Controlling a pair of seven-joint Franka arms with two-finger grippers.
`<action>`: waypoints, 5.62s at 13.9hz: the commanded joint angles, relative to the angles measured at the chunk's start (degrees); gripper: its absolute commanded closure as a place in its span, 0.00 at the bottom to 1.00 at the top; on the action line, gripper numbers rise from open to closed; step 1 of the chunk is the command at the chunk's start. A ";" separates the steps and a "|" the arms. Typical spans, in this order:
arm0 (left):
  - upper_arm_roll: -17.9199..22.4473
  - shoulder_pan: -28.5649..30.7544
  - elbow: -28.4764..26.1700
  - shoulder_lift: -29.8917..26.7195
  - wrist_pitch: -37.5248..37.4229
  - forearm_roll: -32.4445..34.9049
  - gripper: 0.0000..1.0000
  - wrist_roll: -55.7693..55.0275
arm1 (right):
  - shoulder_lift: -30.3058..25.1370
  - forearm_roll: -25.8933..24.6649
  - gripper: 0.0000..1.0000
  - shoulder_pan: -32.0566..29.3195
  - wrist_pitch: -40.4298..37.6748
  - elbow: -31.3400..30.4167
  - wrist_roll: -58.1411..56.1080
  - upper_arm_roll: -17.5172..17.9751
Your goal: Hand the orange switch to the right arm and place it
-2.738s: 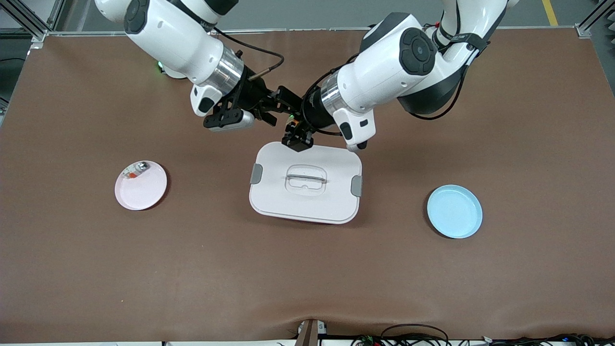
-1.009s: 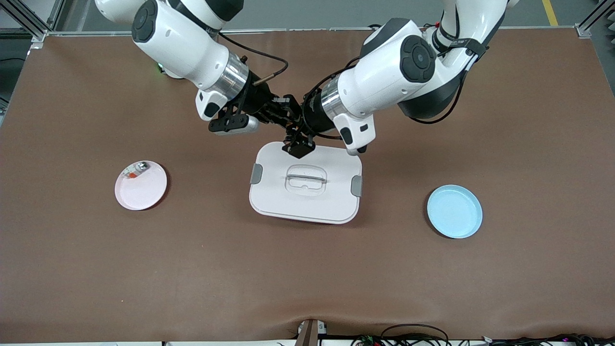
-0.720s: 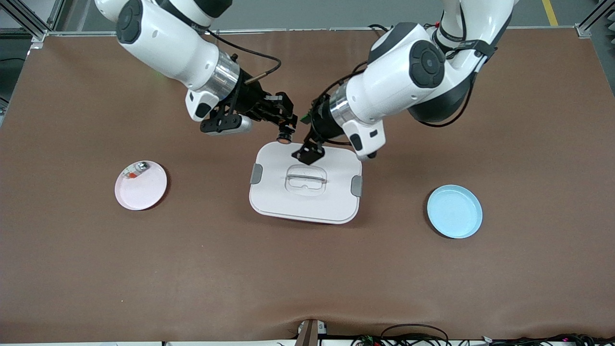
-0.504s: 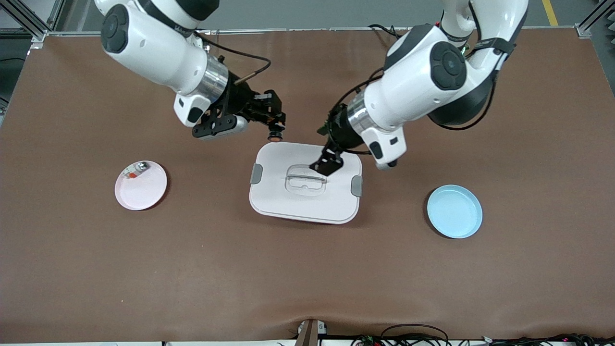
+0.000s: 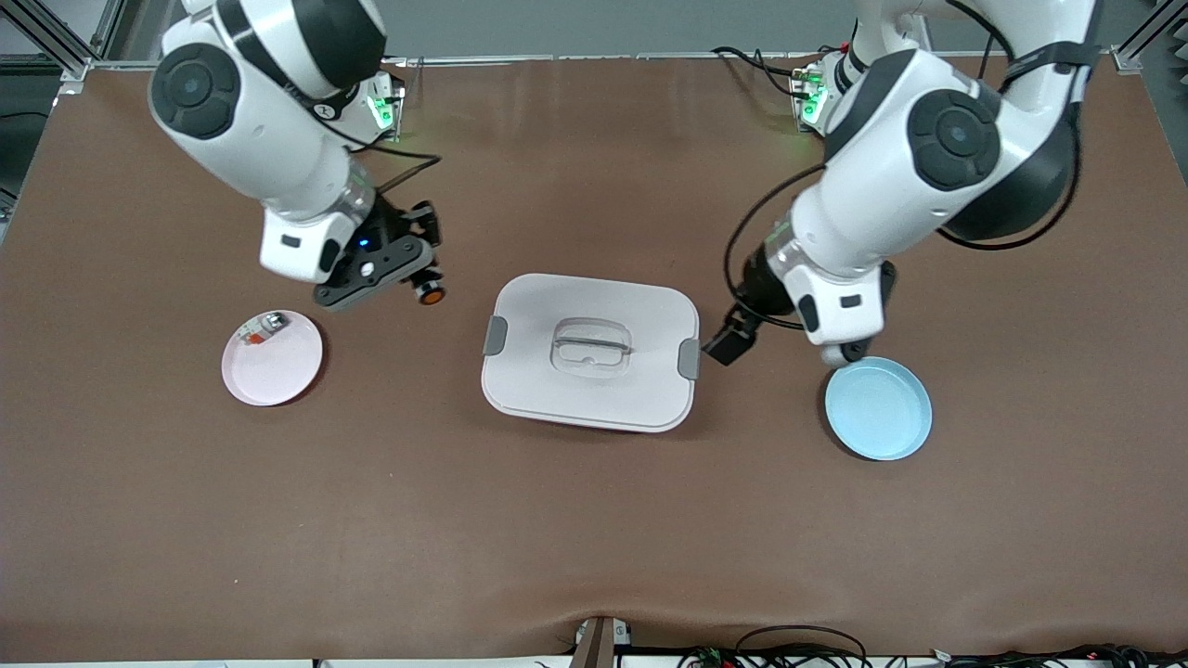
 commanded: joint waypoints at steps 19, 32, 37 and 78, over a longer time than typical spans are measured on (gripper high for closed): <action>0.75 23.60 -3.06 -11.69 -17.79 9.92 0.00 68.13 | 8.56 -13.29 1.00 -29.17 27.10 -16.45 -64.99 0.82; 7.43 15.17 -18.27 -25.50 -14.63 8.86 0.00 70.54 | 11.99 -13.38 1.00 -32.16 45.47 -29.54 -73.36 0.82; 7.25 15.34 -17.92 -25.41 -14.11 8.86 0.00 72.91 | 13.39 -13.38 1.00 -32.07 51.19 -32.63 -73.45 0.82; 7.95 15.69 -17.83 -25.77 -14.45 7.02 0.00 78.37 | 2.59 -8.46 0.00 -27.25 14.40 -12.61 6.80 1.44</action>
